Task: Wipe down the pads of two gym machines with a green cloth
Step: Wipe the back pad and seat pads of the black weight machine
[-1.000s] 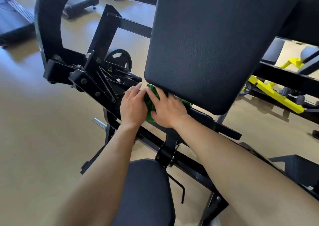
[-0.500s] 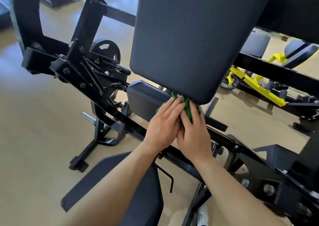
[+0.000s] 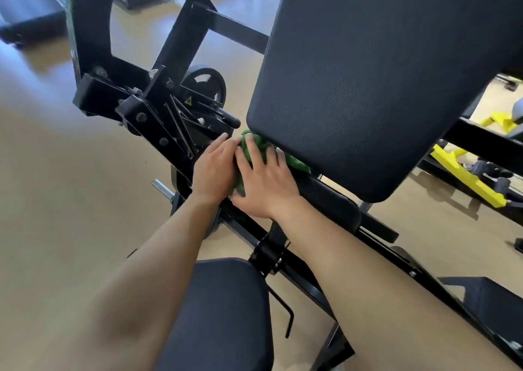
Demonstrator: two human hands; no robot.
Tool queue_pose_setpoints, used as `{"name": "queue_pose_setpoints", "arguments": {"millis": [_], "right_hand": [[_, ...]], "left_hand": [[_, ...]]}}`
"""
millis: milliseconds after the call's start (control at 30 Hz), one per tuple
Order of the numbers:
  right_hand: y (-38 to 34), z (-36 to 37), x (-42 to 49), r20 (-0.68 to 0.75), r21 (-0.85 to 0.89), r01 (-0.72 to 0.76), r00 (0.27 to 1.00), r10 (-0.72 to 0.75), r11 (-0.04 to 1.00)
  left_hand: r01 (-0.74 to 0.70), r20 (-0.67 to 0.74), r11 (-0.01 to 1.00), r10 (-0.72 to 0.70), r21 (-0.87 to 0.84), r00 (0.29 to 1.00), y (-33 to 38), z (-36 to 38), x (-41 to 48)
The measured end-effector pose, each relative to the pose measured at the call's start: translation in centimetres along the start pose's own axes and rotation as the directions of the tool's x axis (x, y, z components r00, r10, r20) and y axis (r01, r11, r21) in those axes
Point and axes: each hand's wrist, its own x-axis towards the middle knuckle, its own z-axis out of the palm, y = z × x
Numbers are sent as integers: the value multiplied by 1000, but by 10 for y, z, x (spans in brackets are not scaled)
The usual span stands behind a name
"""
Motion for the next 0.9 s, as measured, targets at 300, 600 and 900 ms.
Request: {"name": "queue_pose_setpoints", "arguments": {"millis": [300,600,900], "right_hand": [[10,11,-24,-210,32,-12,977,18,999],[17,24,-35,-201,-6,93,975,-93,996],[5,-4,38,3,-25,93,996,-93,995]], "left_hand": [[585,243,704,-534,-402,810,4,10,-23],[657,433,84,-689,-749,581,43,6,-26],[640,634,-214,-544,-738,549,15,27,15]]}}
